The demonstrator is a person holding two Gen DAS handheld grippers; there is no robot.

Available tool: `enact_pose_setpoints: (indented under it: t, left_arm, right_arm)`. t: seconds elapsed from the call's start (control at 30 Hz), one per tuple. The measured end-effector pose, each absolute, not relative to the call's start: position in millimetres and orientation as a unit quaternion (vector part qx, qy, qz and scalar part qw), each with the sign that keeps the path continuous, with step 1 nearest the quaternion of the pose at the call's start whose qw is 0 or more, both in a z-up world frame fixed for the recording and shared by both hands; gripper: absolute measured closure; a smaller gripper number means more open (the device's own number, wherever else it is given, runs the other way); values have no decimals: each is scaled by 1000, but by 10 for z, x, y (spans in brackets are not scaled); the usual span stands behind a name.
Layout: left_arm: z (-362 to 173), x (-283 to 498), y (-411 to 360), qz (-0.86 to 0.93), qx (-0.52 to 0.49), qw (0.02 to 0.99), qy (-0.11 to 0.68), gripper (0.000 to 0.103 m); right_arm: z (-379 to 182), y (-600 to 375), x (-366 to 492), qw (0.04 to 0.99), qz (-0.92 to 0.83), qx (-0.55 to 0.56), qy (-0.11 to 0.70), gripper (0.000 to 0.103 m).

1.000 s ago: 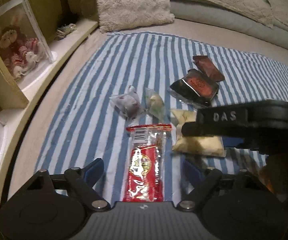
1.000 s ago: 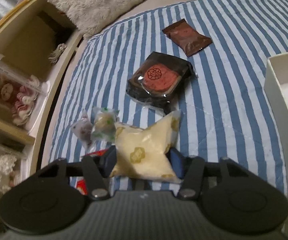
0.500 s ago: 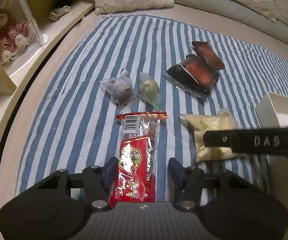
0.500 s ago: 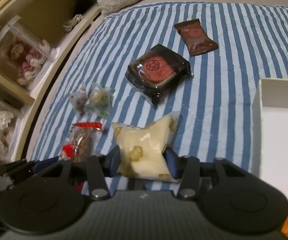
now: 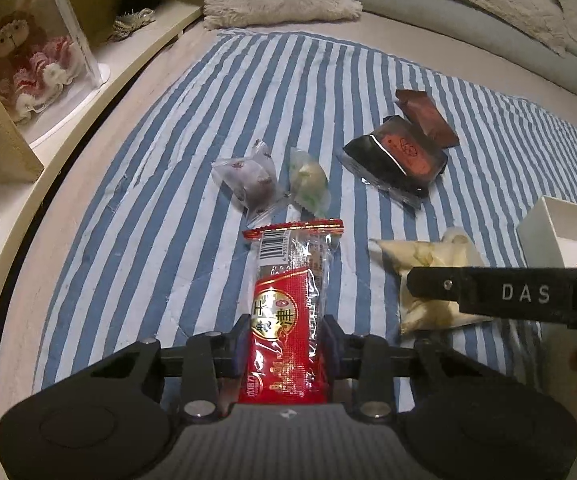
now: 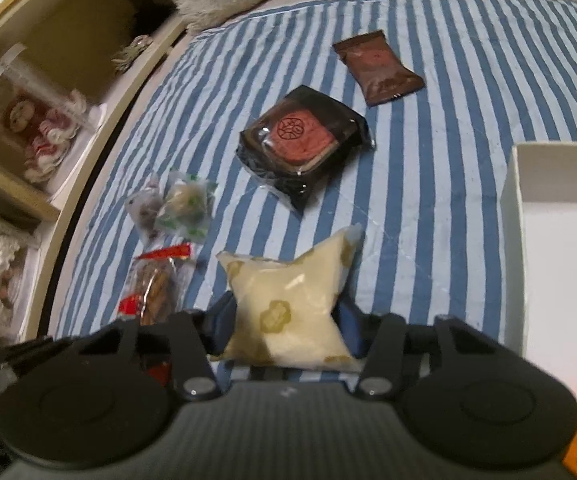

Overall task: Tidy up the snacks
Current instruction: 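Carry the red bar and cream bag over the white box with both tools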

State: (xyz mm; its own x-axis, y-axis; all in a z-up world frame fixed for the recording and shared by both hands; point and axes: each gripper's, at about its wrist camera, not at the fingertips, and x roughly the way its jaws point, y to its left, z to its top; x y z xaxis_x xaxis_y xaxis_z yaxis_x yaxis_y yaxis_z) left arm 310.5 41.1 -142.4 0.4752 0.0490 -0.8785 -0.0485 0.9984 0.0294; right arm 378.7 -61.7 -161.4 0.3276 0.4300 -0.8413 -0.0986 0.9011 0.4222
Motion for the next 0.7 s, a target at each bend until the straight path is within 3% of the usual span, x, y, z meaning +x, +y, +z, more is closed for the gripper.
enact_pose_setpoints:
  t: [0.2, 0.7]
  left_arm:
    - [-1275, 2995, 411, 27, -8, 869, 494, 65]
    - [-814, 2656, 333, 24, -32, 896, 443, 65]
  right_arm:
    - [-1493, -584, 3728, 808, 187, 114, 547, 55]
    - [-992, -776, 3447, 837, 208, 82, 500, 55]
